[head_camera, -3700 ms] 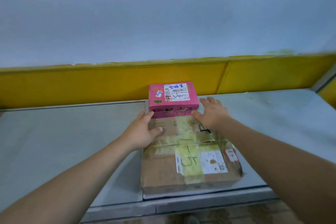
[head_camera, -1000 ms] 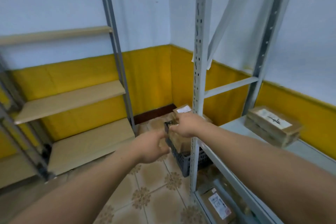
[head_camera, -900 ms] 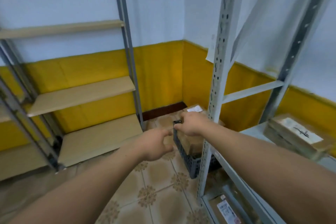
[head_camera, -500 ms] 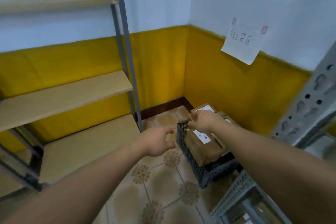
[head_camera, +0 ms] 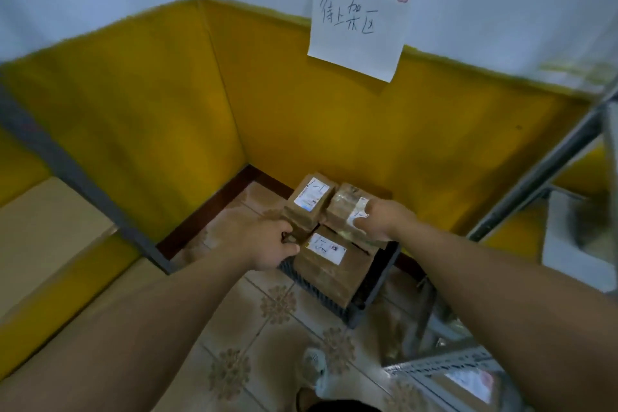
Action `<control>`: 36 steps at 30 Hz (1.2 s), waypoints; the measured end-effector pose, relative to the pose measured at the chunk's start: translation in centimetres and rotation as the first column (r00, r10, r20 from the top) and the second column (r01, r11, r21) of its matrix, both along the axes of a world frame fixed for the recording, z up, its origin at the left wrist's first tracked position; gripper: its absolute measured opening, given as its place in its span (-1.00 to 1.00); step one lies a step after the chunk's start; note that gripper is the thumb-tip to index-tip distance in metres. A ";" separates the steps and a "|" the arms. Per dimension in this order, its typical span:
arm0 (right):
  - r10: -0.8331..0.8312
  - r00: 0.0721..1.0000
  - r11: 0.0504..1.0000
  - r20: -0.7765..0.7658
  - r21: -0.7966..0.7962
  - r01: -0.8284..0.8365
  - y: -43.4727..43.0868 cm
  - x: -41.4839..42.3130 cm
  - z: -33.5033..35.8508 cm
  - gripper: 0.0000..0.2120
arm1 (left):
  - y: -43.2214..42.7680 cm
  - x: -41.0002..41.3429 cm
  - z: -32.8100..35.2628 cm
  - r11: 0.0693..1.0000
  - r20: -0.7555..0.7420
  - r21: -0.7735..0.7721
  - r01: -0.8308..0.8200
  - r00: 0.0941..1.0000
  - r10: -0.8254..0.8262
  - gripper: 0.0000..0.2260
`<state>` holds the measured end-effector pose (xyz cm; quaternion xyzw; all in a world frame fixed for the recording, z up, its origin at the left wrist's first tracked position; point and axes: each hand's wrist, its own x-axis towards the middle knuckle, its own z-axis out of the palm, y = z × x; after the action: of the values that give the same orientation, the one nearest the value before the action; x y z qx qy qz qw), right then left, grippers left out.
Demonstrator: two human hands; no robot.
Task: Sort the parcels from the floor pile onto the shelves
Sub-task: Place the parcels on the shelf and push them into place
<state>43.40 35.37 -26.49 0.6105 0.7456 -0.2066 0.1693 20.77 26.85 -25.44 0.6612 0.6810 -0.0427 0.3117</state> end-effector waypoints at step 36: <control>-0.932 0.039 0.157 -0.361 -0.305 0.939 14.7 0.5 -31.6 -0.06 | 38.2 6.8 -32.2 0.965 0.347 -0.206 0.160 0.935 -0.081 -0.27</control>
<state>43.94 50.06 -58.06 0.8750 0.1841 -0.4016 -0.1982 27.55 65.04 -57.67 0.6588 0.5663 -0.0277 0.4945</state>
